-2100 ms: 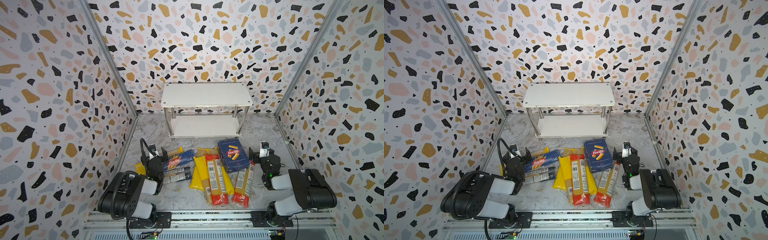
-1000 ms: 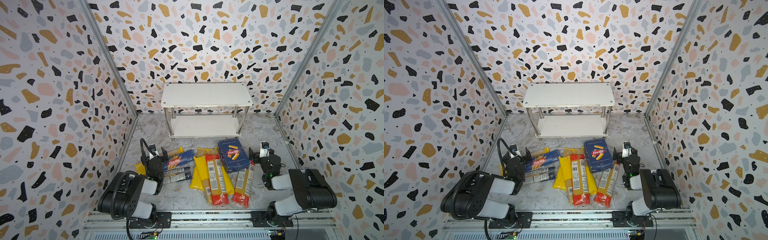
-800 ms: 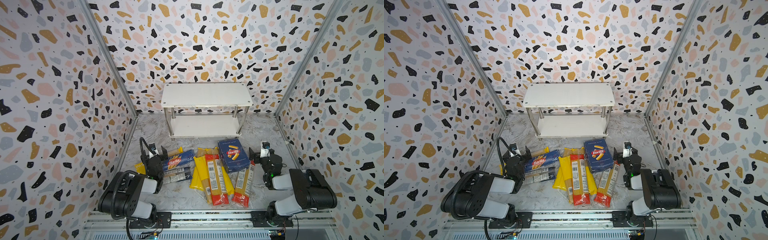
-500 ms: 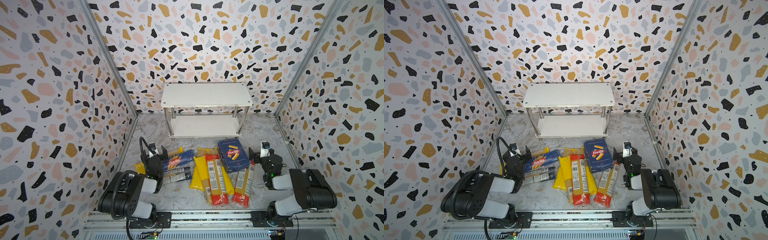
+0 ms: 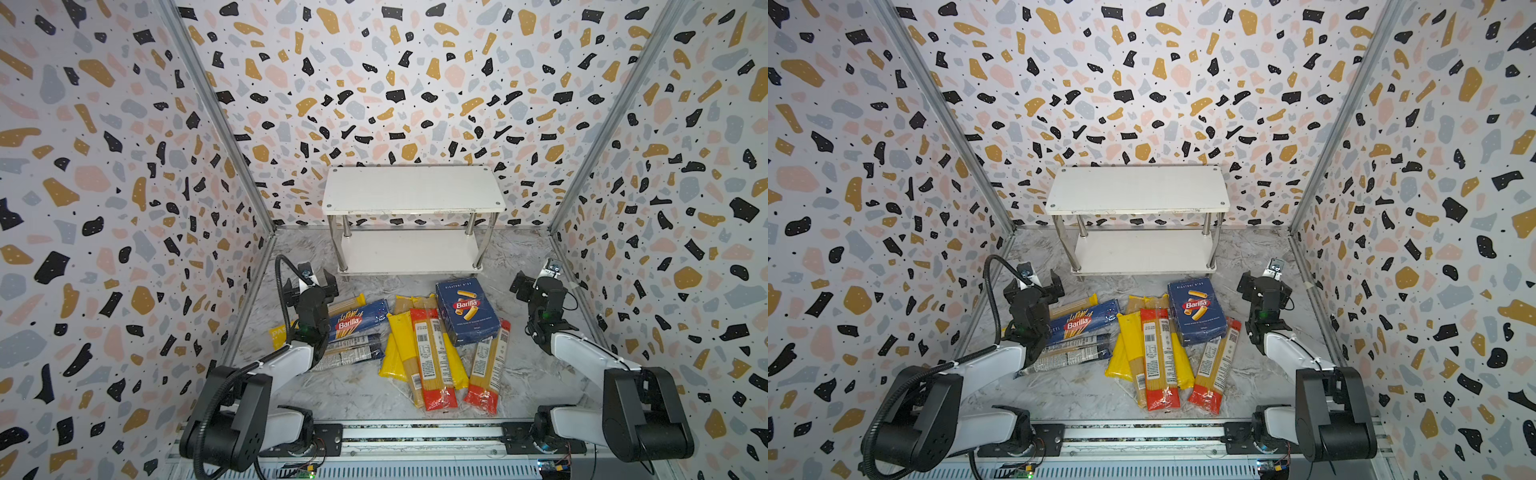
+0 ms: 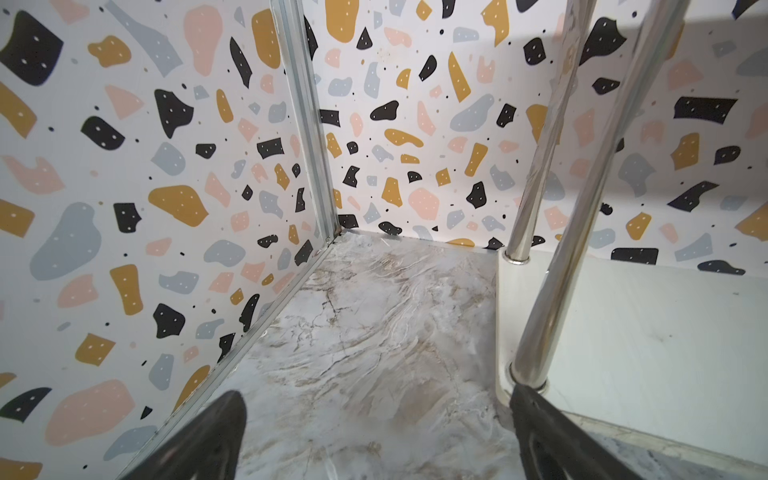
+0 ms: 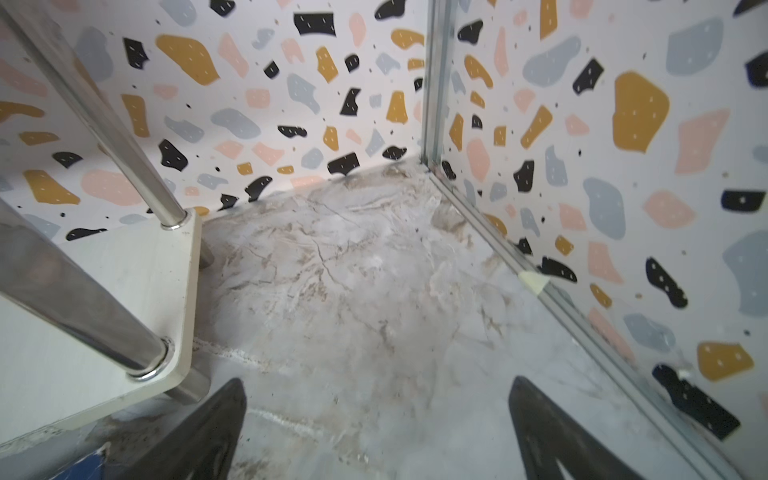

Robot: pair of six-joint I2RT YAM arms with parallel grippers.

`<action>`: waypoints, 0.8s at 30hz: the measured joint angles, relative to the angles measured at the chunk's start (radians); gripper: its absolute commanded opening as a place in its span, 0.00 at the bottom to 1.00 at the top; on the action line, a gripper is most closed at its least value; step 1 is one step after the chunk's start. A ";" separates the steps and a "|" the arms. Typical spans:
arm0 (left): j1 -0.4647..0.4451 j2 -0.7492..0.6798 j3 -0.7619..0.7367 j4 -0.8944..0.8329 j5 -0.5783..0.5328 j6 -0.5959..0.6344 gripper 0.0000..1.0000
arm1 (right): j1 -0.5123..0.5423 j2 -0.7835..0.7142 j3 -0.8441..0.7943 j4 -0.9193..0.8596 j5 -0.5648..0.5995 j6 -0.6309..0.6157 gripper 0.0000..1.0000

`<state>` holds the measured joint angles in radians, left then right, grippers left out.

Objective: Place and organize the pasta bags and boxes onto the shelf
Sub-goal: 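Reach the right gripper toward the blue Rigatoni box while the left arm follows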

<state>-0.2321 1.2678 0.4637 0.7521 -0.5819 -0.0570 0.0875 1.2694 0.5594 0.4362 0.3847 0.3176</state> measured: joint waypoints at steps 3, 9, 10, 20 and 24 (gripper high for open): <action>-0.051 -0.029 0.068 -0.126 -0.029 -0.047 1.00 | -0.006 -0.037 0.024 -0.116 -0.036 0.056 0.99; -0.195 -0.074 0.177 -0.341 -0.085 -0.109 1.00 | -0.009 -0.106 0.071 -0.298 -0.174 0.093 0.99; -0.216 -0.082 0.187 -0.370 -0.091 -0.118 1.00 | -0.004 -0.097 0.096 -0.336 -0.190 0.093 0.99; -0.428 -0.261 0.223 -0.692 -0.074 -0.285 1.00 | 0.113 -0.118 0.223 -0.587 -0.382 0.062 0.99; -0.450 -0.367 0.223 -0.777 -0.036 -0.373 1.00 | 0.114 -0.130 0.222 -0.629 -0.430 0.075 0.99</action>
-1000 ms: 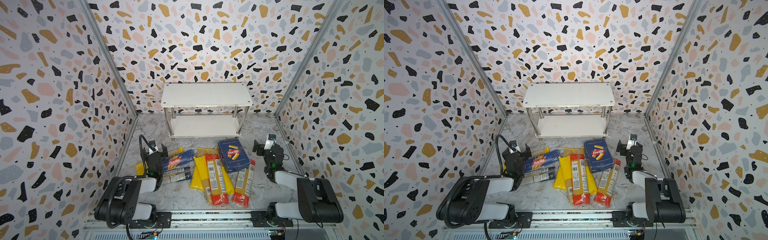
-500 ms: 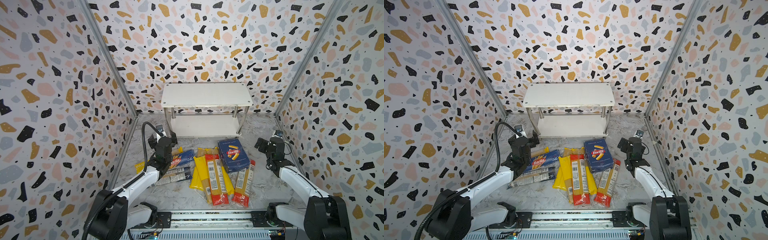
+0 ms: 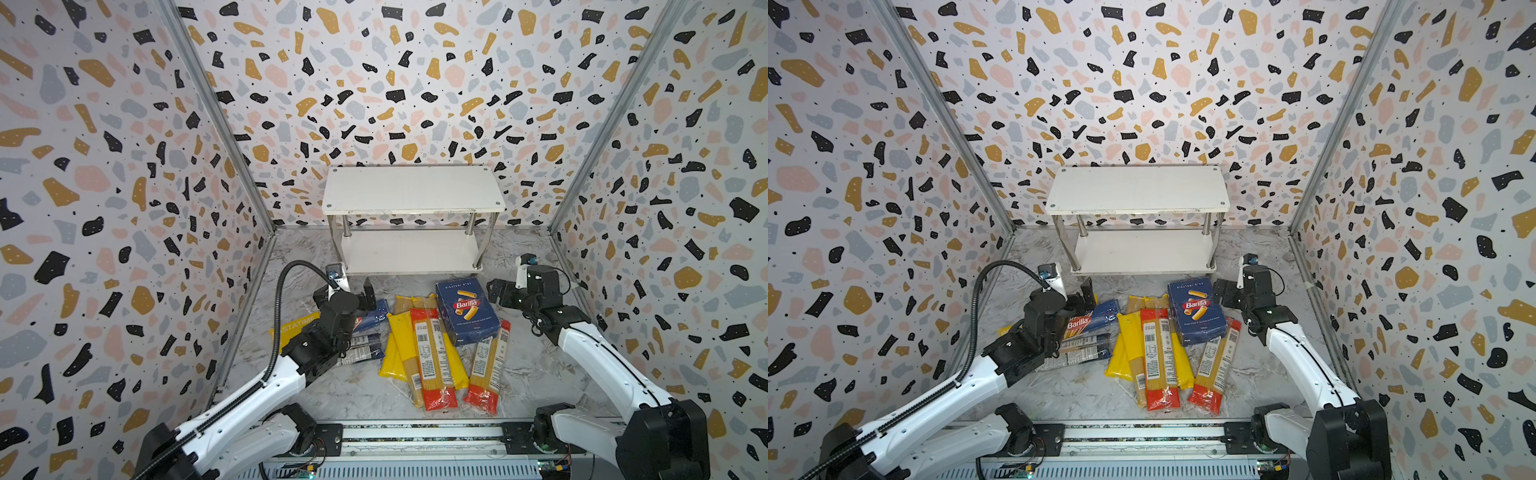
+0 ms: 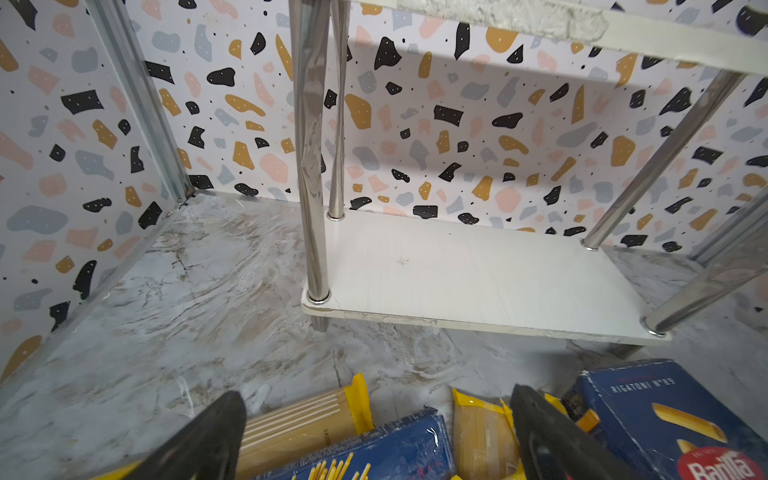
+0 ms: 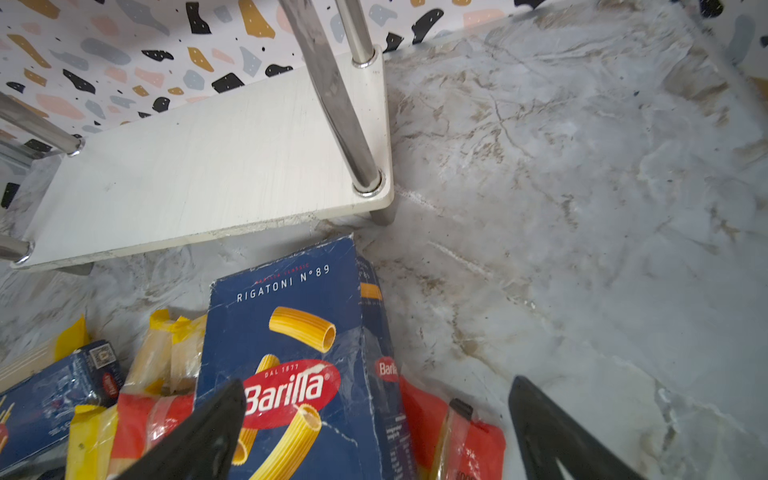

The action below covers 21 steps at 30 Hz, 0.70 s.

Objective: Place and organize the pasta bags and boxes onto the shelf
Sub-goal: 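Reach the right gripper toward the blue Rigatoni box while the left arm follows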

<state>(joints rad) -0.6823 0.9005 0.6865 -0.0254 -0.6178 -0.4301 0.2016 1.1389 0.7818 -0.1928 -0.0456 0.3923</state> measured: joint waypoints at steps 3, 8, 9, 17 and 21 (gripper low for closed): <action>-0.008 -0.055 0.000 -0.044 0.034 -0.063 1.00 | 0.000 0.016 -0.002 -0.023 -0.027 0.005 0.99; -0.027 -0.021 0.005 -0.083 0.126 -0.156 0.99 | -0.008 0.125 0.021 -0.043 -0.094 0.007 0.99; -0.035 0.006 0.014 -0.090 0.145 -0.168 0.99 | -0.013 0.153 0.030 -0.046 -0.109 0.007 0.99; -0.100 0.272 0.142 -0.082 0.307 -0.225 0.98 | -0.101 0.306 0.048 -0.047 -0.246 0.005 0.99; -0.111 0.371 0.193 -0.053 0.385 -0.234 0.95 | -0.101 0.374 0.085 -0.041 -0.311 0.003 0.99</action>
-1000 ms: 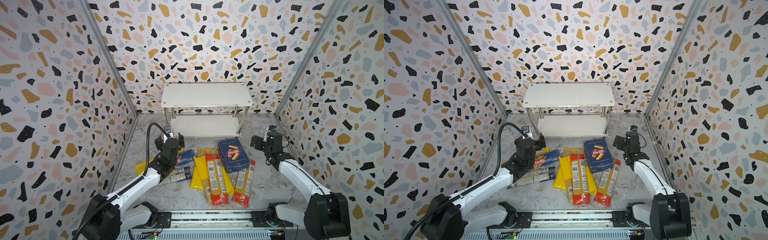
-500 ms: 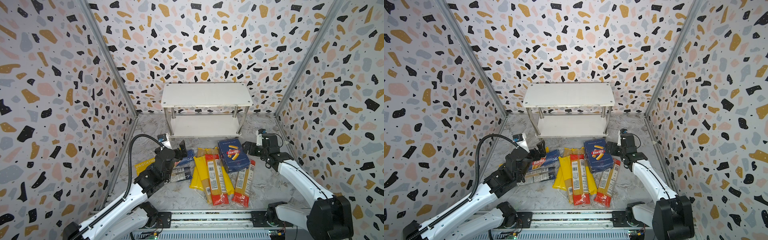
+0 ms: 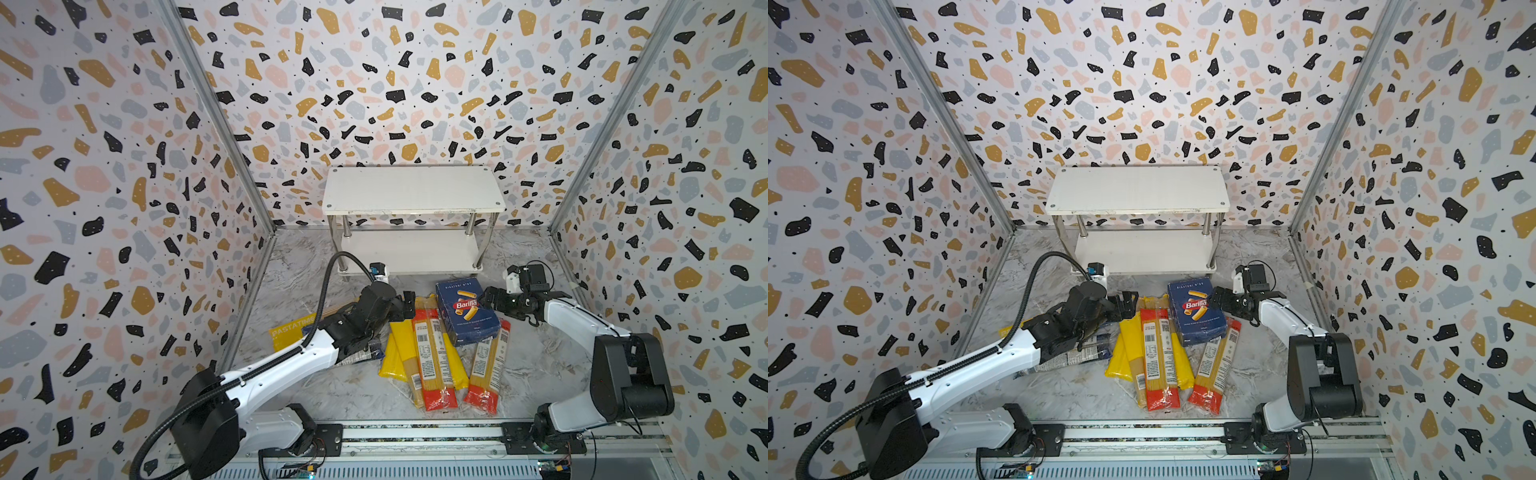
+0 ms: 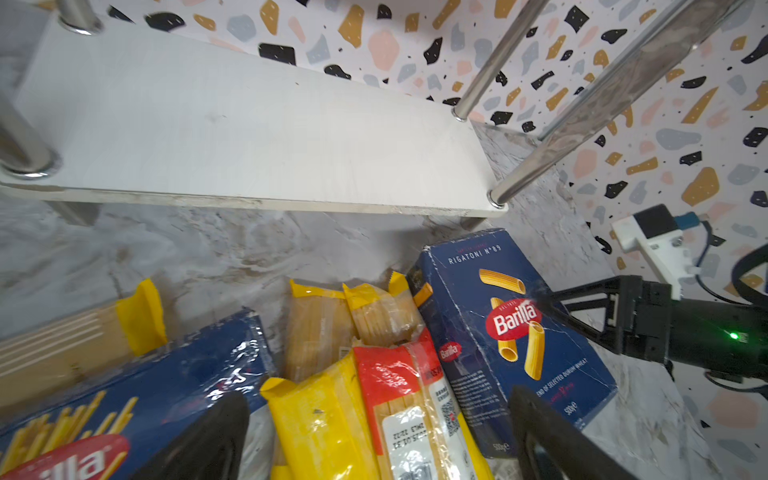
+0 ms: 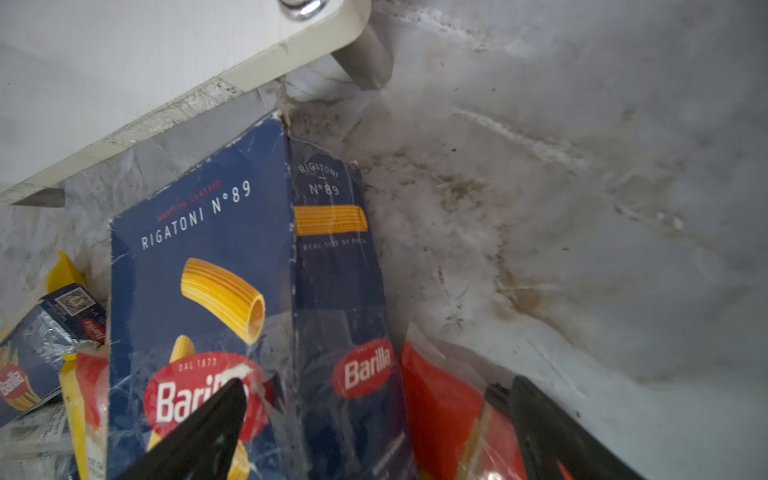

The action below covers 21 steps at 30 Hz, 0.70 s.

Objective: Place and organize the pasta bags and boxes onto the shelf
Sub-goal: 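Reach the right gripper toward the blue Rigatoni box while the left arm follows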

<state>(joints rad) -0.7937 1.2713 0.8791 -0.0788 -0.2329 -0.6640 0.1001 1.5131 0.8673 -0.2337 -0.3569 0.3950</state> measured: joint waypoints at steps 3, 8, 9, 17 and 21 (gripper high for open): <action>-0.005 0.061 0.023 0.022 0.061 -0.007 0.95 | 0.000 0.053 0.031 0.013 -0.048 0.000 0.99; -0.022 0.148 0.054 0.064 0.161 -0.021 0.94 | 0.000 0.084 0.038 0.025 -0.097 0.000 0.99; -0.024 0.166 0.059 0.077 0.181 -0.027 0.94 | 0.000 0.083 0.038 0.026 -0.105 0.000 0.99; -0.040 0.325 0.087 0.172 0.337 -0.085 0.86 | -0.001 0.099 0.055 0.012 -0.183 -0.018 0.99; -0.060 0.356 0.087 0.184 0.373 -0.110 0.82 | -0.001 0.138 0.080 -0.006 -0.201 -0.032 0.99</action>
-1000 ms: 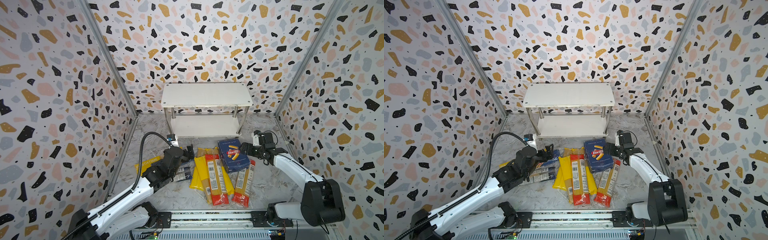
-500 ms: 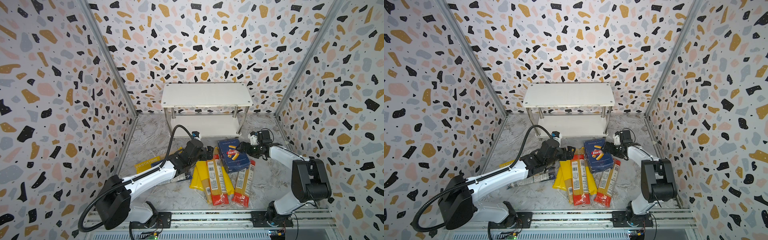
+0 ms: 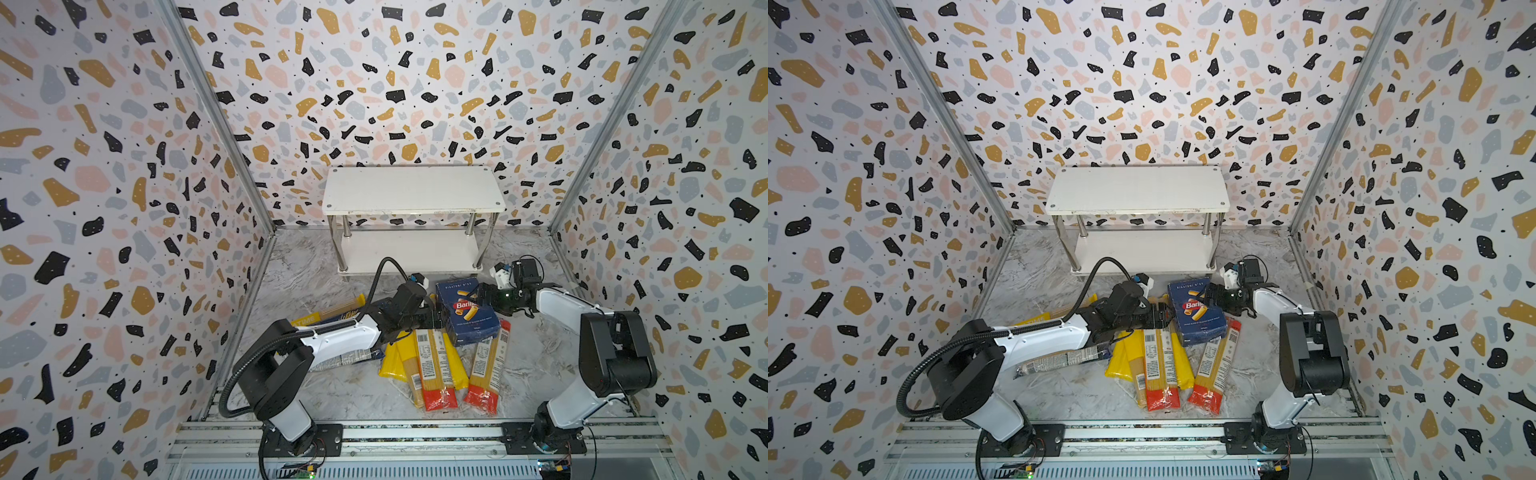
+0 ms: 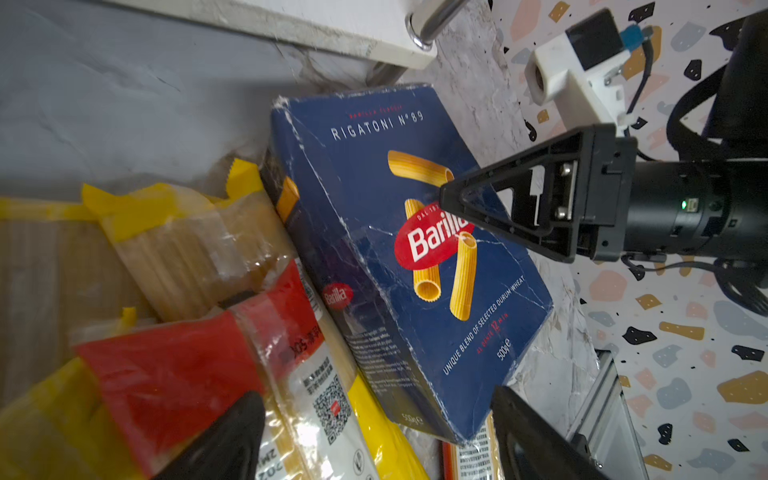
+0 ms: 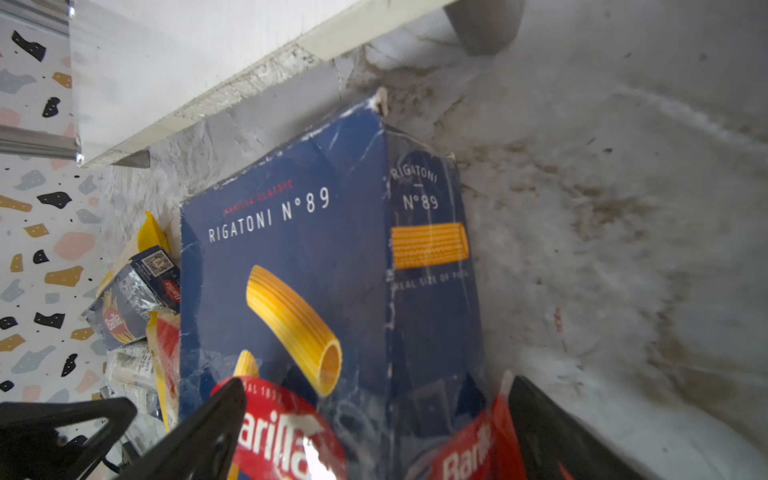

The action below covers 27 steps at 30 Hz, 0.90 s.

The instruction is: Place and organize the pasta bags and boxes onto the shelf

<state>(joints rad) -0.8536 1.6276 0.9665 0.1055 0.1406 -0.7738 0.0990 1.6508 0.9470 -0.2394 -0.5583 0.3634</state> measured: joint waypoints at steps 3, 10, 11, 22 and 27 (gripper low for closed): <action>-0.023 0.000 0.000 0.025 0.013 -0.013 0.78 | 0.000 0.021 0.005 -0.020 -0.002 -0.012 0.99; -0.059 0.034 0.000 0.089 0.047 -0.042 0.59 | -0.004 0.084 0.051 -0.050 -0.055 -0.044 0.99; -0.061 0.043 0.000 0.093 0.053 -0.047 0.57 | -0.006 0.091 0.056 -0.052 -0.063 -0.048 0.99; -0.063 0.077 -0.011 0.147 0.069 -0.060 0.47 | 0.015 0.130 0.077 -0.062 -0.138 -0.089 0.99; -0.063 0.079 -0.039 0.167 0.071 -0.060 0.42 | 0.032 0.132 0.079 -0.056 -0.142 -0.094 1.00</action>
<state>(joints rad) -0.9169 1.7061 0.9272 0.2726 0.2115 -0.8337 0.1307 1.7824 1.0256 -0.2958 -0.7002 0.2695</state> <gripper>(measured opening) 0.426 0.990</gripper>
